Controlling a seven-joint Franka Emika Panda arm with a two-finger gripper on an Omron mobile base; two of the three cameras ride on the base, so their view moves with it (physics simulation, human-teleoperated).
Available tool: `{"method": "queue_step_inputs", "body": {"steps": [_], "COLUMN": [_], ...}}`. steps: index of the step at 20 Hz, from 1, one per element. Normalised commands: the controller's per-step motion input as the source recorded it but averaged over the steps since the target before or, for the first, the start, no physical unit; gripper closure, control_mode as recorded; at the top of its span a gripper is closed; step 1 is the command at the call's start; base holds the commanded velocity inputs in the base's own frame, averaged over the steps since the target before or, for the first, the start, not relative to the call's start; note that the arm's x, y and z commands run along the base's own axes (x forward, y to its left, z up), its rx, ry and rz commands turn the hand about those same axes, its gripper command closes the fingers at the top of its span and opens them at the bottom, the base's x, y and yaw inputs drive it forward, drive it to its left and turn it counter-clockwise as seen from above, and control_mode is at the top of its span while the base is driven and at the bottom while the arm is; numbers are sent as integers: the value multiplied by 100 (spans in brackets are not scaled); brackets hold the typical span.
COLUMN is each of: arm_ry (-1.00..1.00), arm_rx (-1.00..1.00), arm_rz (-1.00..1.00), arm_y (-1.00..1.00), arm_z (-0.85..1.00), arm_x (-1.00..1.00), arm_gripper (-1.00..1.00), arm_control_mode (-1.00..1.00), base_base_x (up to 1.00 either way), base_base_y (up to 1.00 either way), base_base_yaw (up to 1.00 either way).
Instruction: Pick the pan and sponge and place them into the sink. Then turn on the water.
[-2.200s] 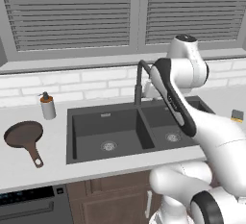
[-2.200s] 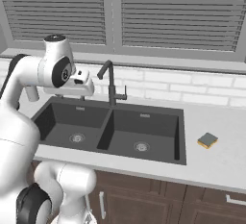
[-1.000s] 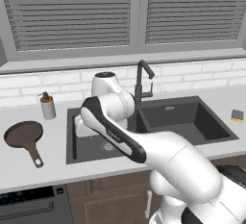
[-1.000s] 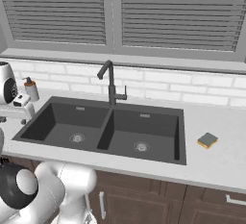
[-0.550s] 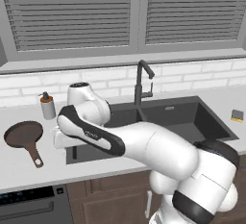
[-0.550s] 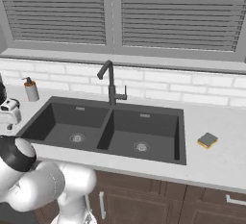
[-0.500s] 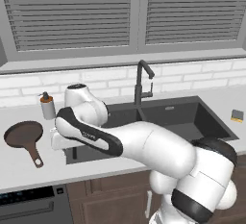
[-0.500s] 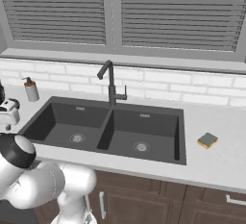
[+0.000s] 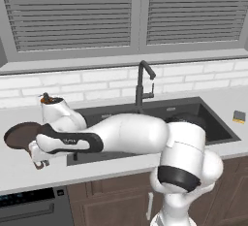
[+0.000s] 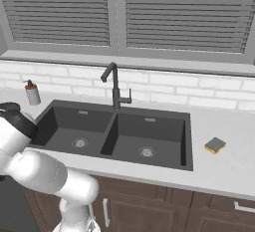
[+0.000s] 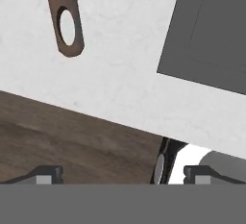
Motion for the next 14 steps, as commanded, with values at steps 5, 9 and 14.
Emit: {"method": "queue_step_inputs", "body": {"steps": [5,9,14], "arm_ry": [0,0,0], "arm_rx": [0,-3,-8], "arm_rz": [4,0,0], "arm_y": [47,45,43], "arm_z": [0,-1,-20], "arm_x": [45,40,40], "arm_gripper": [-100,-100,-100], "arm_control_mode": [-100,-100,-100], "base_base_x": [0,0,0], "base_base_y": [0,0,0], "base_base_yaw": [0,0,0]}}
